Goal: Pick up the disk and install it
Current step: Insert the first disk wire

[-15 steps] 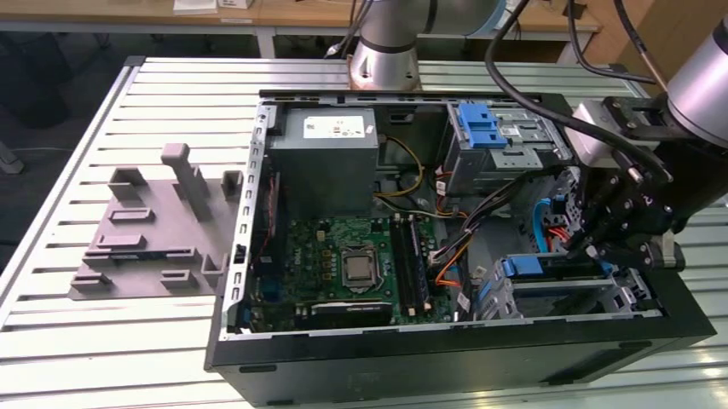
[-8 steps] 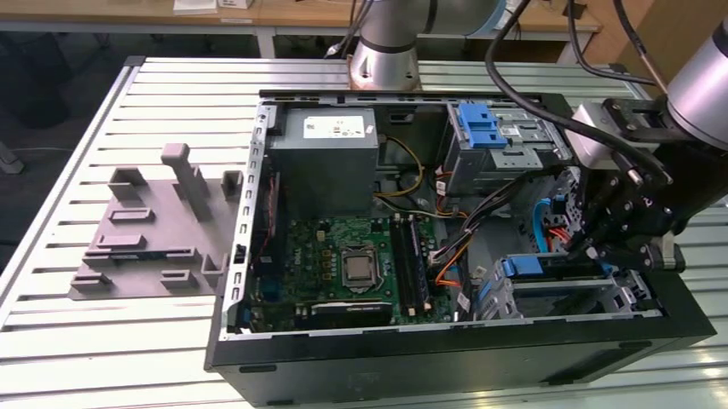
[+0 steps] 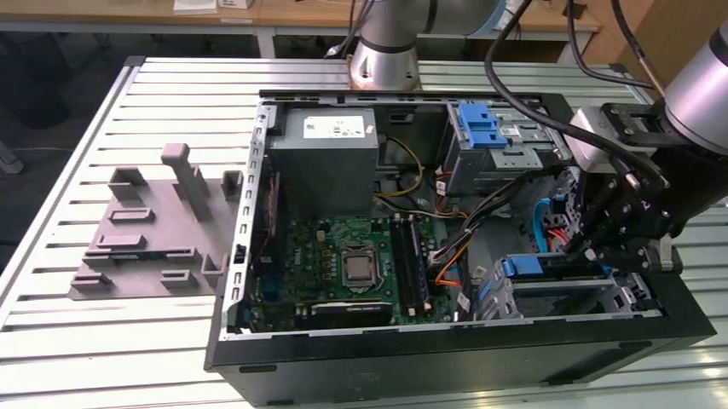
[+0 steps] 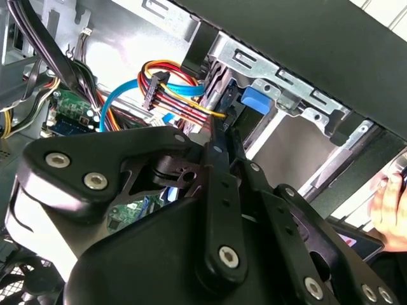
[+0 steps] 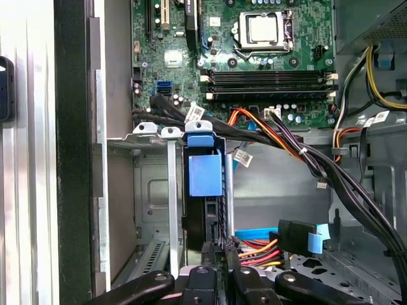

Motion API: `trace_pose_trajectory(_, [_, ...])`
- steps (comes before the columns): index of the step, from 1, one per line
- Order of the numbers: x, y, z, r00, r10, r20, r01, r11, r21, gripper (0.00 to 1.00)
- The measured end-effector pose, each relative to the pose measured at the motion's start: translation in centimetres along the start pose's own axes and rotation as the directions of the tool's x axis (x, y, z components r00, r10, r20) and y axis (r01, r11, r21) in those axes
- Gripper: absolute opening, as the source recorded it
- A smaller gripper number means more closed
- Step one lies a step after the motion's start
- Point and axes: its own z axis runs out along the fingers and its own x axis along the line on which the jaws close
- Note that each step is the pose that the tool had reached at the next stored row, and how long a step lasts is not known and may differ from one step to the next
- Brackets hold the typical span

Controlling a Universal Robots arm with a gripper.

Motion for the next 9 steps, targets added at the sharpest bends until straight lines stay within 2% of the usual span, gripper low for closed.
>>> trace_pose_trajectory(8, [0.00,-0.01,-0.01,1.0000,0.000,0.0007,0.000,1.0000,0.0000,0.18])
trace_pose_trajectory(9, [0.00,-0.01,-0.11,1.0000,0.000,0.0006,0.000,1.0000,0.0000,0.24])
